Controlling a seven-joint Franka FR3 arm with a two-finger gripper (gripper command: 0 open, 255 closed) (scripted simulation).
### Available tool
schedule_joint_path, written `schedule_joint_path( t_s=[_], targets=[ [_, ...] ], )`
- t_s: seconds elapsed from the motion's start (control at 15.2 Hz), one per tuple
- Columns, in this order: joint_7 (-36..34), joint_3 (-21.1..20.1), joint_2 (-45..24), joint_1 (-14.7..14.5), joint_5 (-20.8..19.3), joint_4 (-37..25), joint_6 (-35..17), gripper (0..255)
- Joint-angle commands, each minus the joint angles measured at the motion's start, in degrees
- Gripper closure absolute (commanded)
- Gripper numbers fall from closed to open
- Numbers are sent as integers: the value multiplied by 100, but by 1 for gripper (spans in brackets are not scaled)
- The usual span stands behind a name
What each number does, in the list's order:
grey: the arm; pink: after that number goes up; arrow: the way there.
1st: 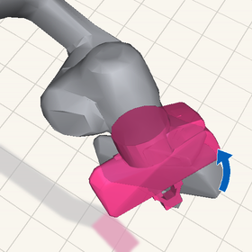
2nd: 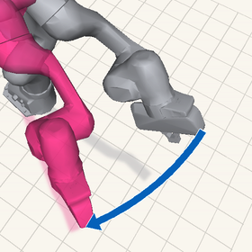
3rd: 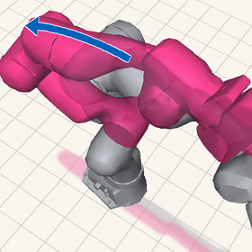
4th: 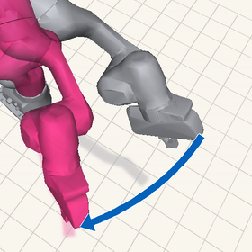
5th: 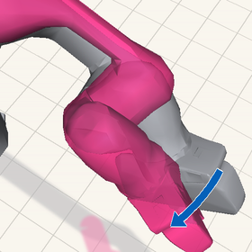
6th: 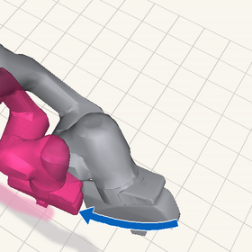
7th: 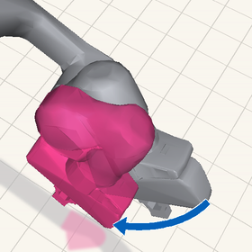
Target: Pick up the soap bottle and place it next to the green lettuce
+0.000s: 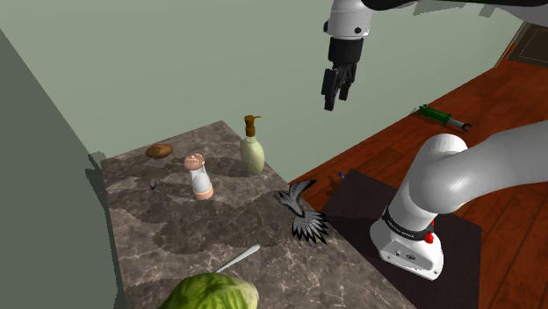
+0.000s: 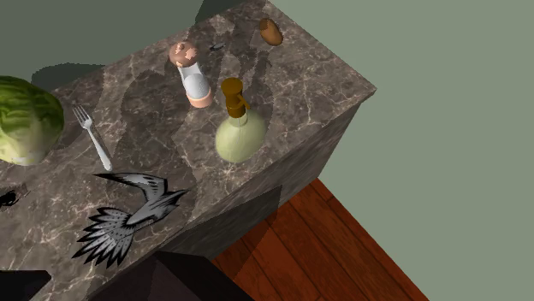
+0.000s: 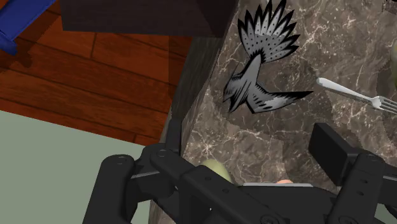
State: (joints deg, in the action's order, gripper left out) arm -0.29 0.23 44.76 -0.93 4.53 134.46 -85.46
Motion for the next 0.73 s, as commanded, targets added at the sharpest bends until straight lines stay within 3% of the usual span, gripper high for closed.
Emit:
schedule_joint_path(
  t_s=[0.0,0.66],
  targets=[
    [0,0,0,0,0,0,0,0],
    [-474,-411,-962,42,207,810,-2738,0]
  ],
)
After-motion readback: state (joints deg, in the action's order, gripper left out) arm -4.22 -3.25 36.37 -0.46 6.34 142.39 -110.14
